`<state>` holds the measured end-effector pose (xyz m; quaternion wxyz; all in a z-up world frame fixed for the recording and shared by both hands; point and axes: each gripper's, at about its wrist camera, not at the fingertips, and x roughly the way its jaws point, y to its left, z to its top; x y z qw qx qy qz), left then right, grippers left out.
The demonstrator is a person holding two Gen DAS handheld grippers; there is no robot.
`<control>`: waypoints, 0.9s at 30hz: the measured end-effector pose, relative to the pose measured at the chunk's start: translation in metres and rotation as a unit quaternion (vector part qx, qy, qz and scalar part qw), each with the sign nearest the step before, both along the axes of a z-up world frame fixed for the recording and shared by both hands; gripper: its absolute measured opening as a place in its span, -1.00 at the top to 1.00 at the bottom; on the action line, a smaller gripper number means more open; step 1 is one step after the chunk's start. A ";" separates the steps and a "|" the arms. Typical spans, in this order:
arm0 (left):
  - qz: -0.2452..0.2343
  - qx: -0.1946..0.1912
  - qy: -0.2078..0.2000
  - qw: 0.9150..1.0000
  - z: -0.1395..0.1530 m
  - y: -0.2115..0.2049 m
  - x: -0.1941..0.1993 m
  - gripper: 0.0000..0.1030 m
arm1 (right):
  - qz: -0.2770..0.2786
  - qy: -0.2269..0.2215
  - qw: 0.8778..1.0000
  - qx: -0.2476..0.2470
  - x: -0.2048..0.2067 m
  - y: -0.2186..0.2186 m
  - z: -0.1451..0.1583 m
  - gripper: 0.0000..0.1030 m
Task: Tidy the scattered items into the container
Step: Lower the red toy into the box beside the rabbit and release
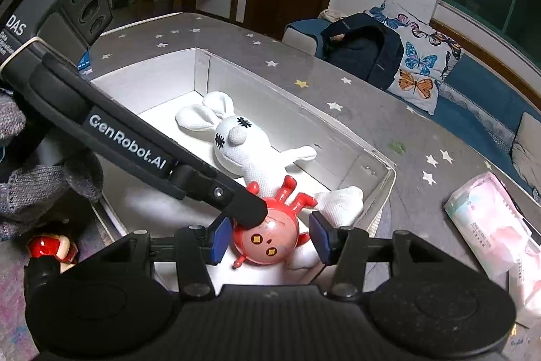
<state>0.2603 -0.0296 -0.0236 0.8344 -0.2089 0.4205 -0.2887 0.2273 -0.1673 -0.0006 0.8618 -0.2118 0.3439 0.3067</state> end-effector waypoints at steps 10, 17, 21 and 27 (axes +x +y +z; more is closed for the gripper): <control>0.015 0.017 -0.014 1.000 0.007 0.000 -0.003 0.44 | -0.017 -0.012 0.999 0.039 -0.013 -0.010 0.009 0.01; 0.018 0.018 -0.020 0.999 0.010 -0.001 -0.008 0.44 | -0.031 -0.031 0.997 0.062 -0.031 -0.019 0.019 0.00; 0.019 0.017 -0.029 0.999 0.014 -0.001 -0.012 0.44 | -0.043 -0.046 0.995 0.071 -0.042 -0.025 0.023 0.00; 0.028 0.016 -0.036 0.999 0.020 0.001 -0.016 0.44 | -0.055 -0.059 0.993 0.082 -0.058 -0.035 0.027 0.00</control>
